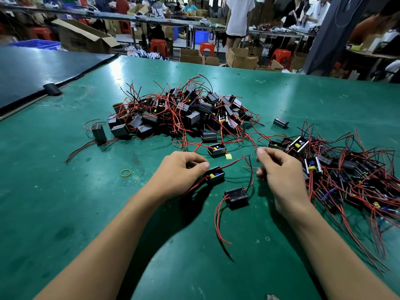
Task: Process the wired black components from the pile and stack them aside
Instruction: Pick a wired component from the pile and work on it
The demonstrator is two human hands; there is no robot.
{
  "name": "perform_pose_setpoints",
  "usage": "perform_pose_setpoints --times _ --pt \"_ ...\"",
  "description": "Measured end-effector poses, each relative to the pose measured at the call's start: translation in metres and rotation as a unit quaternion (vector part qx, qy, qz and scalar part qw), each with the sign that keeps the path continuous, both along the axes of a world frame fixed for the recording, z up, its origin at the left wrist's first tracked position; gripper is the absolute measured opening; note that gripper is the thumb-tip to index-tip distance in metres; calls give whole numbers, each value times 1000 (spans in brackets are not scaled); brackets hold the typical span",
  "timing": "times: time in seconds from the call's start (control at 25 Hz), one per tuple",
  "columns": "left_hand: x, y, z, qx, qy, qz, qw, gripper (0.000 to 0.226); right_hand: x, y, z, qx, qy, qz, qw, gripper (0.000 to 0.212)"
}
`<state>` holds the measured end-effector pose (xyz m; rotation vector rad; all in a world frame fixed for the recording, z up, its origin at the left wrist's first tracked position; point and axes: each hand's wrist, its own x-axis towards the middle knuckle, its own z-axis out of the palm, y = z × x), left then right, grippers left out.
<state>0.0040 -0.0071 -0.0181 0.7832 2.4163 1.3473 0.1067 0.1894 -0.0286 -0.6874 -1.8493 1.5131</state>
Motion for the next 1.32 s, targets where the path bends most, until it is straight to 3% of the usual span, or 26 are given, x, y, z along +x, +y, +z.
perform_pose_setpoints --times 0.12,0.2,0.32,0.4,0.56,0.96,1.32 --pt "5 4 1 5 -42 -30 999 13 8 -2 10 120 13 -37 992 16" --pt "10 7 2 28 -86 -62 994 14 14 -14 15 202 -13 61 977 13" --pt "12 10 0 49 -131 -101 985 19 18 -35 10 327 -196 172 908 24" --pt "10 9 -2 61 -157 -101 981 18 18 -41 9 373 -271 156 873 32" --pt "7 10 -6 65 -172 -79 980 15 17 -35 6 436 -269 88 854 36" --pt "6 10 -8 53 -164 -66 983 14 17 9 1 398 -295 -13 869 24" --pt "3 11 -15 54 -139 -56 987 14 15 5 3 394 -327 -59 857 17"
